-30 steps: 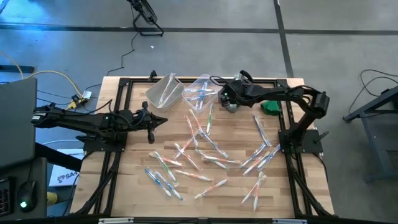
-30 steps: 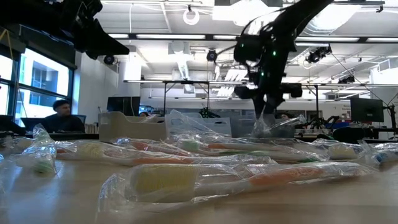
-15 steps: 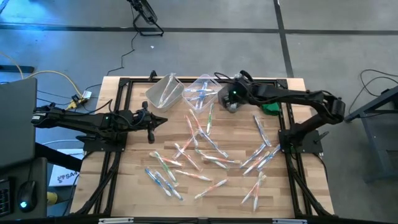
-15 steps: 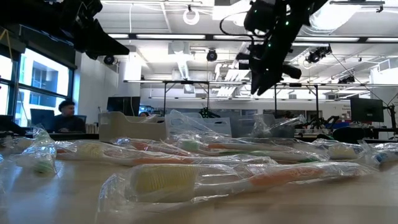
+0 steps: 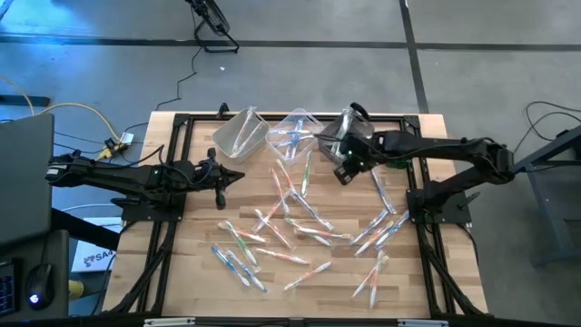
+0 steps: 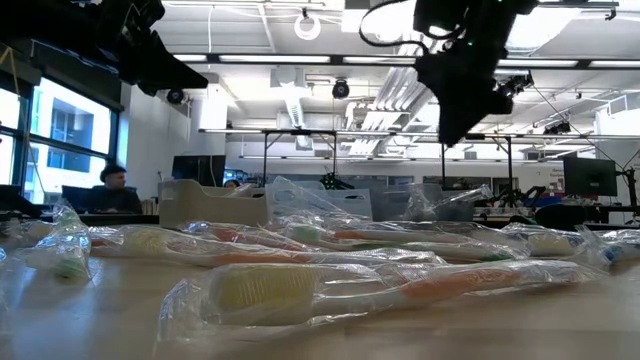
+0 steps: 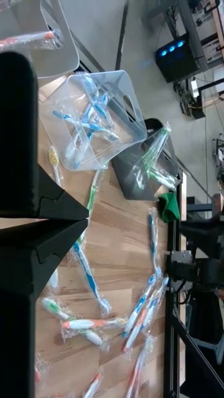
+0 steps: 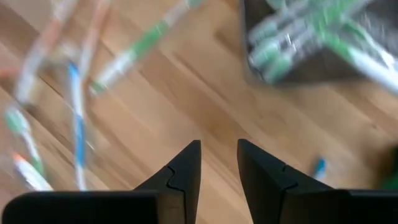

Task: Pick & Place Toothbrushes
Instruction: Put the blue toothbrush into the transparent bin

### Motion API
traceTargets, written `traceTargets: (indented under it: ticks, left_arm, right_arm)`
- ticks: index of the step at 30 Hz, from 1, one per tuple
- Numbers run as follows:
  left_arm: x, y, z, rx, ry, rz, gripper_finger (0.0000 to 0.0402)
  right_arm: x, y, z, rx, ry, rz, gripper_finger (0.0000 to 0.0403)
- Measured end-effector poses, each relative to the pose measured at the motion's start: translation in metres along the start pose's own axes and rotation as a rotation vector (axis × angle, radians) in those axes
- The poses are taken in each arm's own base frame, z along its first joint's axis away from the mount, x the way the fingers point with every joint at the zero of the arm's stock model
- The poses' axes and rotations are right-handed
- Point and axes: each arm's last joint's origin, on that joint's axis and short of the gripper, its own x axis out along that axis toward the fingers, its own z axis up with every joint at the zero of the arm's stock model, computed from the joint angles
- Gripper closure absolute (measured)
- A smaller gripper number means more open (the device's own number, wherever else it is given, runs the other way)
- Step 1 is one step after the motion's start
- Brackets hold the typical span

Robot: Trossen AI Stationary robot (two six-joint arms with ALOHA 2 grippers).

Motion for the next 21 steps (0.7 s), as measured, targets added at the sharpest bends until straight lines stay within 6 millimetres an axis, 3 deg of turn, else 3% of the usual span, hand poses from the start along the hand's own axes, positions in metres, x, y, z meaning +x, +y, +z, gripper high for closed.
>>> traceTargets:
  ticks: [8,21]
  left_arm:
    - [0.000,0.000,0.000,0.000,0.000,0.000,0.0402]
    - [0.000,0.000,0.000,0.000,0.000,0.000,0.0402]
  right_arm:
    - [-0.001,-0.011,-0.016,-0.027,0.168,-0.122,0.0306]
    - [-0.001,-0.012,-0.017,-0.052,0.178,-0.129,0.0306]
